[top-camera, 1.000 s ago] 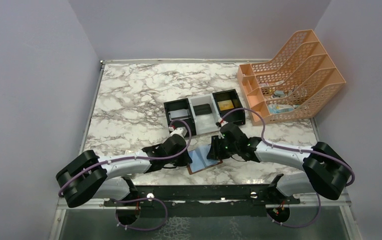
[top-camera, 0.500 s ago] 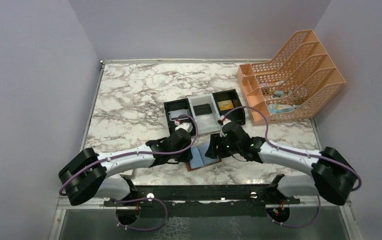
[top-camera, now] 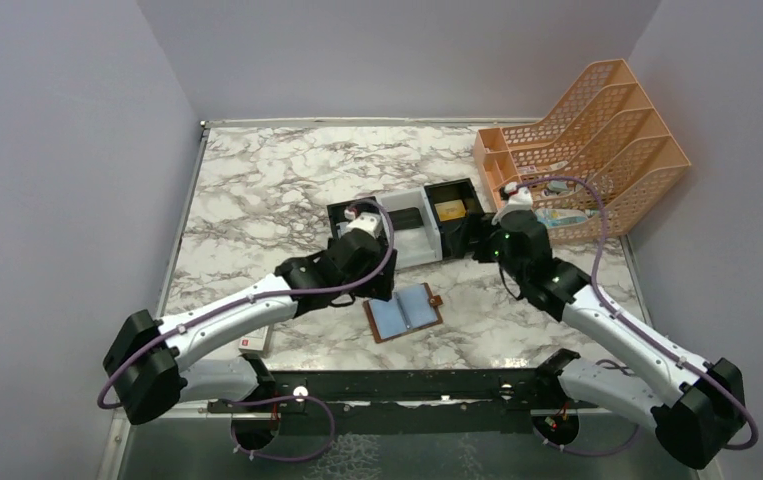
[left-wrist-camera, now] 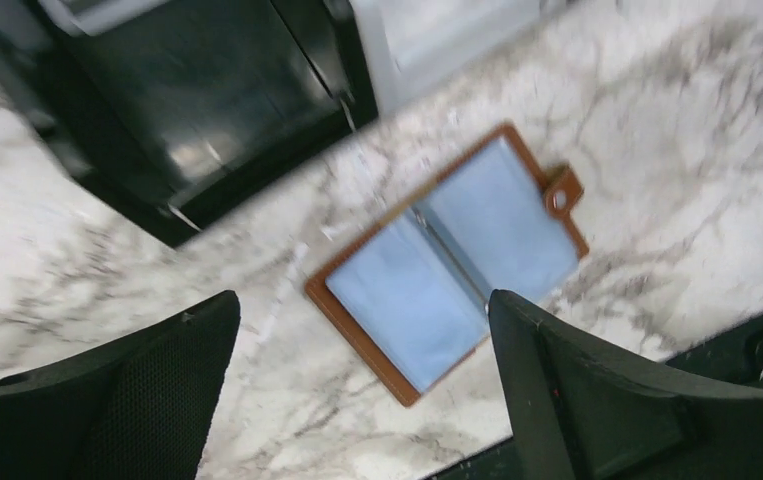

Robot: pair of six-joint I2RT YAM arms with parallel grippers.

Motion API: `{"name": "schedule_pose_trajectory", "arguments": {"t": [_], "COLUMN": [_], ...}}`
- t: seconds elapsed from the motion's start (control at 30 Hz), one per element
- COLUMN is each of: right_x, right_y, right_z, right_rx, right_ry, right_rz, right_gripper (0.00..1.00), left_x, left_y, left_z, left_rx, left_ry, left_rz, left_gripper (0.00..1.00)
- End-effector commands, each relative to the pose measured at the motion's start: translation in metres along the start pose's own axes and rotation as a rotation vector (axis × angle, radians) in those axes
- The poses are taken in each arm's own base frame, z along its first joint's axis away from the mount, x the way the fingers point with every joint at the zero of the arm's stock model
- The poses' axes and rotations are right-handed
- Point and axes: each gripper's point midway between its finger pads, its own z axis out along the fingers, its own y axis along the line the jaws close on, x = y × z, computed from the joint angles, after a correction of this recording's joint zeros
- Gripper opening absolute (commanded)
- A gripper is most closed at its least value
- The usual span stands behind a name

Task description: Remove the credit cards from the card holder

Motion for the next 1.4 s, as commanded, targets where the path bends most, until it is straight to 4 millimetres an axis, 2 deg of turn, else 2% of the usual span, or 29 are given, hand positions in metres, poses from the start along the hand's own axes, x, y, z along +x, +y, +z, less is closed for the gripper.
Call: {"name": "schedule_pose_trajectory", "arguments": {"t": [0.0, 0.1, 0.2, 0.33, 0.43, 0.5, 0.57, 0.63, 0.8, 0.9, 1.1, 1.37], "right_x": [-0.066, -0.09, -0.122, -0.157, -0.183, -0.2, -0.214, -0.222, -0.243, -0.251, -0.252, -0.24], "right_y": [0.0, 0.002, -0.001, -0.005, 0.011, 0.02, 0.02, 0.024, 0.031, 0.033, 0.026, 0.018], "right_z": [-0.006, -0.01, -0.013, -0.008, -0.011, -0.017, -0.023, -0.031, -0.054, -0.061, -0.061, -0.046], "right_rx": [-0.066, -0.048, 0.009, 0.116, 0.079, 0.064, 0.083, 0.065, 0.034, 0.032, 0.065, 0.116], "right_ry": [-0.158, -0.206, -0.27, -0.264, -0.284, -0.306, -0.334, -0.363, -0.456, -0.481, -0.5, -0.422], "right_rz": [-0.055, -0.091, -0.172, -0.218, -0.237, -0.261, -0.256, -0.267, -0.299, -0.311, -0.298, -0.29], "right_gripper": [0.86, 0.87, 0.89, 0.93, 0.97, 0.98, 0.98, 0.98, 0.98, 0.99, 0.99, 1.0], "left_x": [-0.069, -0.108, -0.138, -0.16, -0.171, -0.178, -0.183, -0.187, -0.194, -0.198, -0.201, -0.195], "left_y": [0.038, 0.076, 0.12, 0.159, 0.176, 0.179, 0.18, 0.18, 0.177, 0.176, 0.173, 0.171], "left_z": [-0.034, -0.057, -0.091, -0.128, -0.15, -0.165, -0.178, -0.189, -0.206, -0.211, -0.218, -0.214], "left_rx": [-0.14, -0.221, -0.33, -0.463, -0.54, -0.57, -0.58, -0.586, -0.582, -0.58, -0.57, -0.545], "left_ry": [-0.18, -0.257, -0.35, -0.451, -0.497, -0.535, -0.573, -0.603, -0.642, -0.655, -0.676, -0.663], "left_rz": [0.033, -0.032, -0.104, -0.167, -0.212, -0.234, -0.241, -0.248, -0.26, -0.262, -0.272, -0.291], "left_gripper": [0.99, 0.99, 0.99, 0.99, 0.99, 0.99, 0.99, 0.99, 0.99, 0.99, 0.99, 0.99]}}
